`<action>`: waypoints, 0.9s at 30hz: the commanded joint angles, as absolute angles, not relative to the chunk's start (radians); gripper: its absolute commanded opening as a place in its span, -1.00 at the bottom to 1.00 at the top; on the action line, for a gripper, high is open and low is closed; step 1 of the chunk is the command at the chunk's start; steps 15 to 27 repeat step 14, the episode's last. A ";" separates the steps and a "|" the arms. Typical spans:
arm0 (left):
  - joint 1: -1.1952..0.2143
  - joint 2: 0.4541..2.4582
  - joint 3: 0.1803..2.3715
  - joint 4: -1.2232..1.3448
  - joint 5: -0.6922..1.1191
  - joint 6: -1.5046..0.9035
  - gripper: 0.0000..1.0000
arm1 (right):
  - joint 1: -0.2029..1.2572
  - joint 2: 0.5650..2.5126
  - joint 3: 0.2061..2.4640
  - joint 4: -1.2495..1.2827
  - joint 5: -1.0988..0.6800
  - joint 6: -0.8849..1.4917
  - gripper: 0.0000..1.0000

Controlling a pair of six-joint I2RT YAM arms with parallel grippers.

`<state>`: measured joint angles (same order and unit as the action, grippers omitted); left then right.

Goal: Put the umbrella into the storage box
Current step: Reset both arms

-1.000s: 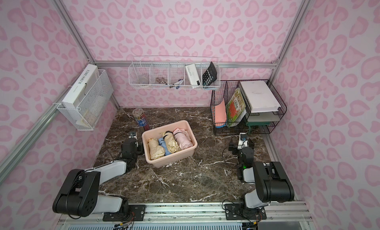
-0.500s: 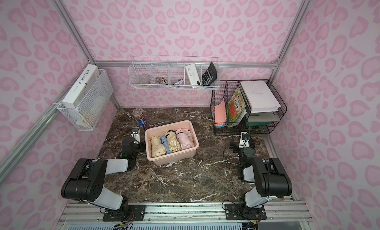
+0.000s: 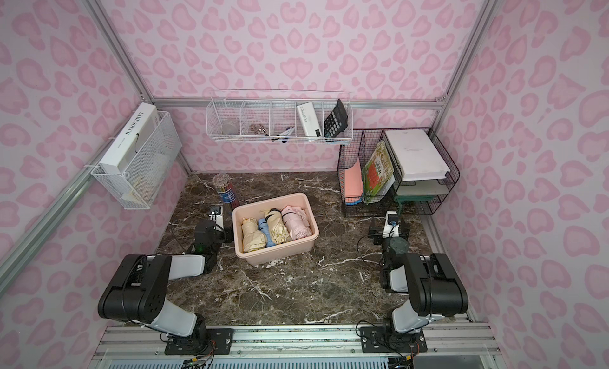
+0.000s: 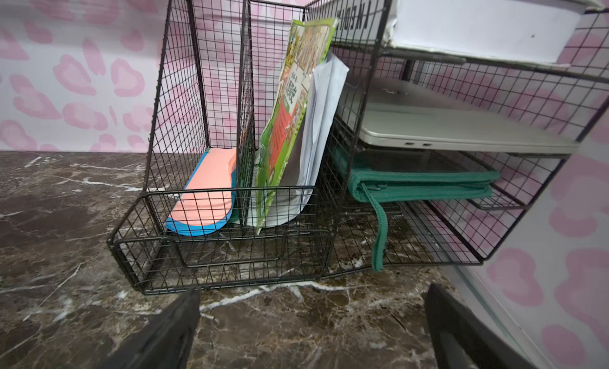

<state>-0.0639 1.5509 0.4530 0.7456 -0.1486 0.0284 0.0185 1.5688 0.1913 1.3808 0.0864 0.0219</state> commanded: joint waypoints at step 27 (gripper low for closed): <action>-0.062 1.549 0.453 0.752 -0.145 0.023 0.96 | 0.016 1.567 0.196 1.373 0.079 0.022 0.97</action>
